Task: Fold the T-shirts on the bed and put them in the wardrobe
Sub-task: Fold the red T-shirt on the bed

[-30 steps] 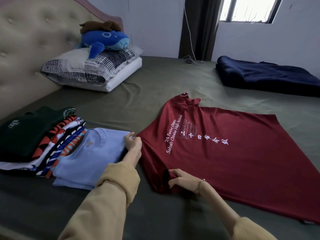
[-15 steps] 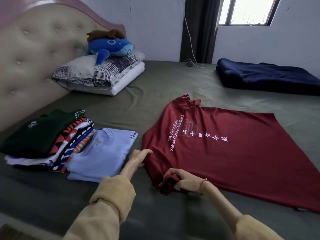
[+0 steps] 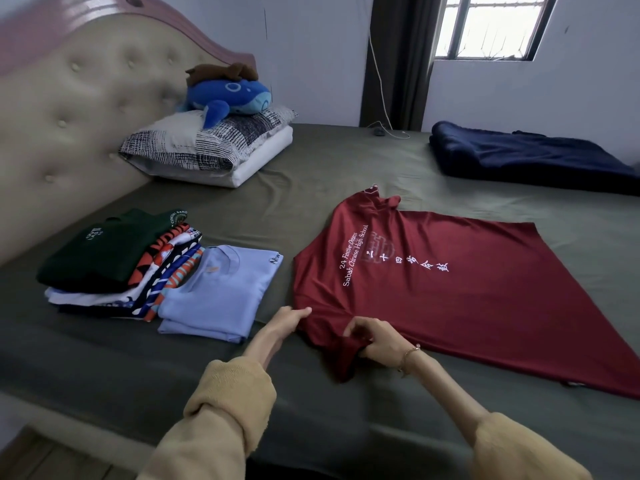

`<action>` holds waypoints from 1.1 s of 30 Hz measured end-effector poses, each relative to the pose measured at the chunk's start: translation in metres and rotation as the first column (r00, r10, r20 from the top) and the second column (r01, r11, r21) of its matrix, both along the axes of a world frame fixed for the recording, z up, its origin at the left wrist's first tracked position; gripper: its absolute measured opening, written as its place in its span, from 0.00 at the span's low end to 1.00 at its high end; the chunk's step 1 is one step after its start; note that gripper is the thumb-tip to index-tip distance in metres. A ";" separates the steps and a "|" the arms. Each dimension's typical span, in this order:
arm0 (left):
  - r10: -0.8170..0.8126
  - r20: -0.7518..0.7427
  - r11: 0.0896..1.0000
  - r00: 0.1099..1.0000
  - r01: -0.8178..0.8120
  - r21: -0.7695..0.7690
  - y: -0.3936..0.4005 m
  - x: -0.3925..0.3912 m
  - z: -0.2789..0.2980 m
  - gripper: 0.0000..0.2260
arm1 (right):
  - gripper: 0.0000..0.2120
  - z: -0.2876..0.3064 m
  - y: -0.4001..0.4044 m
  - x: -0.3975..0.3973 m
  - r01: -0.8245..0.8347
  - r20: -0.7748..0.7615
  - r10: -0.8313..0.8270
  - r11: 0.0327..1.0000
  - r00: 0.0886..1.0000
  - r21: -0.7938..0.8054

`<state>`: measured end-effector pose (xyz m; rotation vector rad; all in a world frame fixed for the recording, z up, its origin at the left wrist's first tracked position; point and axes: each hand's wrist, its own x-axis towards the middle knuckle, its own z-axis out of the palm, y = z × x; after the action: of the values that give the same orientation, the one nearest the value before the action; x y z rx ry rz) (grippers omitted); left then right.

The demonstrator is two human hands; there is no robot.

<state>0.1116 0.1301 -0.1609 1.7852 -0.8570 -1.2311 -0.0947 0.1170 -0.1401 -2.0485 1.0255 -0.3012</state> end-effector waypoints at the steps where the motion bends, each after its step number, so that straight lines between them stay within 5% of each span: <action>1: -0.047 0.009 0.999 0.999 0.046 0.017 0.005 0.000 0.000 0.17 | 0.18 0.001 0.003 -0.003 -0.055 -0.028 0.056 0.998 0.998 0.038; 7: -0.180 0.045 0.982 0.983 0.176 0.066 0.023 -0.009 -0.002 0.04 | 0.15 0.012 0.017 -0.020 -0.071 0.094 0.052 0.974 0.994 0.213; 11: -0.146 0.016 0.986 0.989 0.144 0.078 0.031 -0.017 0.005 0.14 | 0.03 0.010 0.017 -0.026 0.341 0.041 -0.366 0.897 0.930 0.283; 14: -0.165 -0.018 0.982 0.986 0.166 0.087 0.037 -0.021 0.001 0.20 | 0.12 0.009 0.022 -0.019 0.516 -0.124 -0.520 0.734 0.845 0.442; 17: -0.182 -0.014 0.978 0.983 0.182 0.104 0.044 -0.026 0.002 0.25 | 0.16 0.004 0.029 -0.007 0.531 -0.148 -0.551 0.644 0.821 0.551; 23: -0.191 -0.031 0.970 0.981 0.193 0.147 0.053 -0.024 0.007 0.18 | 0.13 -0.001 0.037 0.010 0.544 -0.028 -0.725 0.490 0.688 0.681; 26: -0.145 -0.042 0.982 0.989 0.149 0.120 0.057 -0.022 0.010 0.15 | 0.23 0.001 0.038 0.014 0.468 0.046 -0.786 0.413 0.617 0.781; 33: -0.087 -0.088 0.988 0.992 0.097 0.117 0.062 -0.018 0.011 0.16 | 0.18 0.005 0.037 0.012 0.448 0.130 -0.852 0.389 0.508 0.805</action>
<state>0.0933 0.1926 -0.1501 1.7928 -0.8414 -1.4337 -0.0824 0.1544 -0.1349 -0.6506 1.3197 -0.7519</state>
